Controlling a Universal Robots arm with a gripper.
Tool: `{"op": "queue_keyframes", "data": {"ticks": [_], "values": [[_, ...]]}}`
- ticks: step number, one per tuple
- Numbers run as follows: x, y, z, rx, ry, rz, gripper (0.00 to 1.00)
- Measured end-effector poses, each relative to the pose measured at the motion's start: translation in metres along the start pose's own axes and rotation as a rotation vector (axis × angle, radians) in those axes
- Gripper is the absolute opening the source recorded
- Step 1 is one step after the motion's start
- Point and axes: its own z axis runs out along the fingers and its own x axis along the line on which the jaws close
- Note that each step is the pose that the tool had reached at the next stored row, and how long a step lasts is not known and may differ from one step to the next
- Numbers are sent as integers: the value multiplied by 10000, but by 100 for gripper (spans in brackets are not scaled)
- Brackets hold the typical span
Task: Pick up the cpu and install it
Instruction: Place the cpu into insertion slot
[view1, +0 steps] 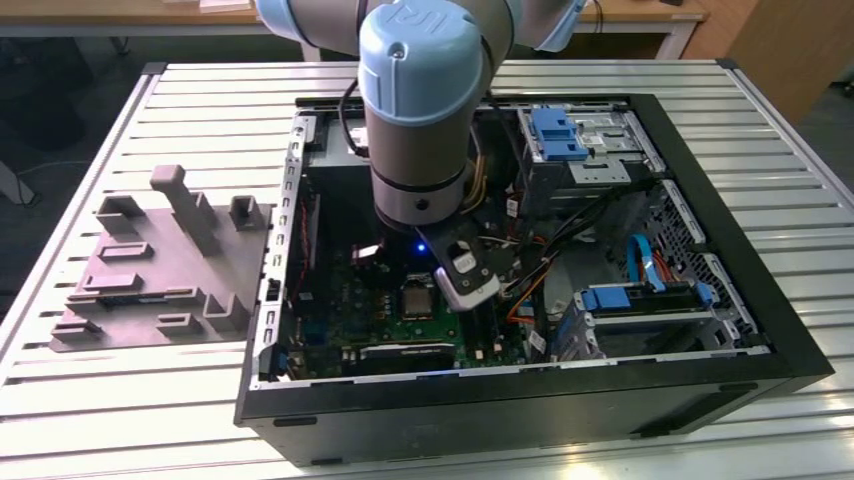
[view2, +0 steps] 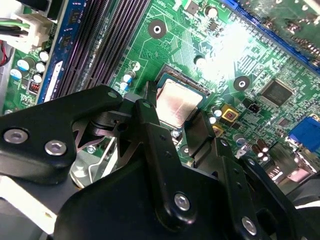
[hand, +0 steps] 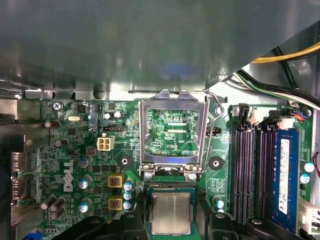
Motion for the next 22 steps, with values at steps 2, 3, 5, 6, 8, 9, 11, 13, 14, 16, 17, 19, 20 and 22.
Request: {"op": "queue_keyframes", "data": {"ticks": [2, 3, 5, 6, 8, 9, 11, 13, 14, 16, 17, 19, 20, 22], "values": [[3, 0, 8, 0, 0, -1, 47], [7, 0, 13, 1, 0, 0, 47], [12, 0, 22, 0, -1, -1, 47], [14, 0, 26, 2, 0, -2, 47], [16, -1, 36, 10, 4, -1, 47], [16, -1, 41, 11, 5, -1, 47], [16, -1, 52, 8, 5, -1, 47], [16, 0, 56, 3, 1, 0, 47], [16, 0, 56, 1, 1, 0, 47], [16, 0, 56, 2, 1, 0, 47], [16, 0, 56, 2, 1, -1, 47], [16, 0, 57, 2, 1, 0, 47], [16, 0, 57, 1, 0, 0, 47], [16, 0, 57, 1, 0, 0, 47]]}}
